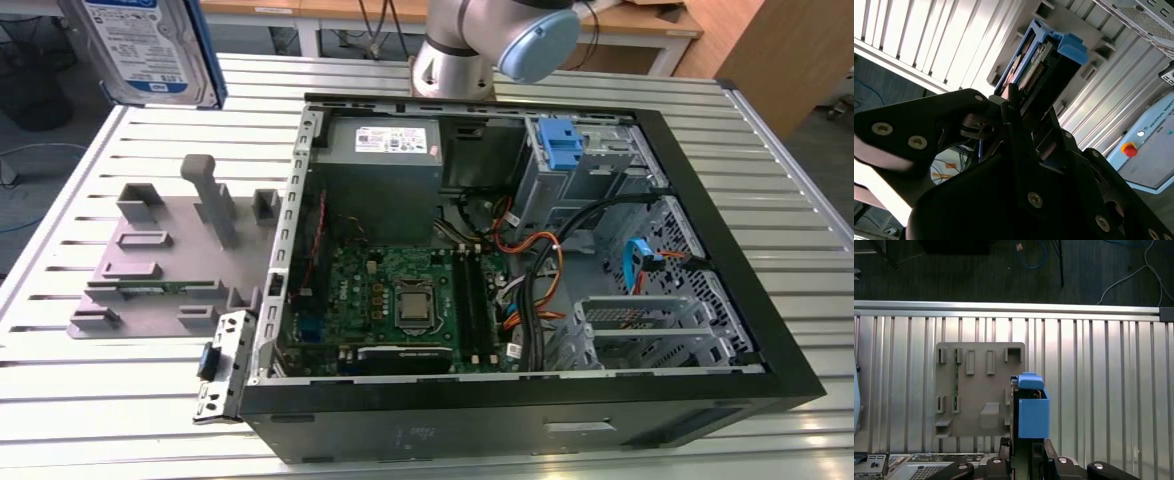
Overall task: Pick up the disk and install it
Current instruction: 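Pick up the disk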
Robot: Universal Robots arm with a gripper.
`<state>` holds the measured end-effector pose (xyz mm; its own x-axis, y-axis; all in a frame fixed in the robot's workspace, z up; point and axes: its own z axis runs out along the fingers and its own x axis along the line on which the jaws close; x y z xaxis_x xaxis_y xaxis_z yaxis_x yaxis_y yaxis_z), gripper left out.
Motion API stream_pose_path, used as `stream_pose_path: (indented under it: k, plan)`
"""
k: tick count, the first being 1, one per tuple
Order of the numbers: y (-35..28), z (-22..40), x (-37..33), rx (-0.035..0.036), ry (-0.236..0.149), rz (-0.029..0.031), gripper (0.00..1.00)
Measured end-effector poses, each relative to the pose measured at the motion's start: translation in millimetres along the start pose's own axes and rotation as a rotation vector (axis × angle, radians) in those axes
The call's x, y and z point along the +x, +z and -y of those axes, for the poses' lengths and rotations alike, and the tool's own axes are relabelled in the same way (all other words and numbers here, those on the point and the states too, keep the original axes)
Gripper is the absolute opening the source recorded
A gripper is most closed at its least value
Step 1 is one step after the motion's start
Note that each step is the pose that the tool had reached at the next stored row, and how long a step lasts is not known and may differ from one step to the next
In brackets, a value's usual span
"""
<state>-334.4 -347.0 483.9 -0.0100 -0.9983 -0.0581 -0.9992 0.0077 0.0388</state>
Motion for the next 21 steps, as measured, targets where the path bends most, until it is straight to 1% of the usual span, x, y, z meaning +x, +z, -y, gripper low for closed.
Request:
stream_pose_path:
  k: [5, 7, 13, 21]
  plan:
    - [-0.6, 14.7, -0.2, 0.0, 0.0, 0.0, 0.35]
    - [-0.7, 19.2, -0.2, 0.0, 0.0, 0.0, 0.35]
    - [-2.0, 20.0, -0.3, 0.0, 0.0, 0.0, 0.35]
    - [-2.3, 20.7, -0.3, -0.0003, 0.0, -0.0001, 0.35]
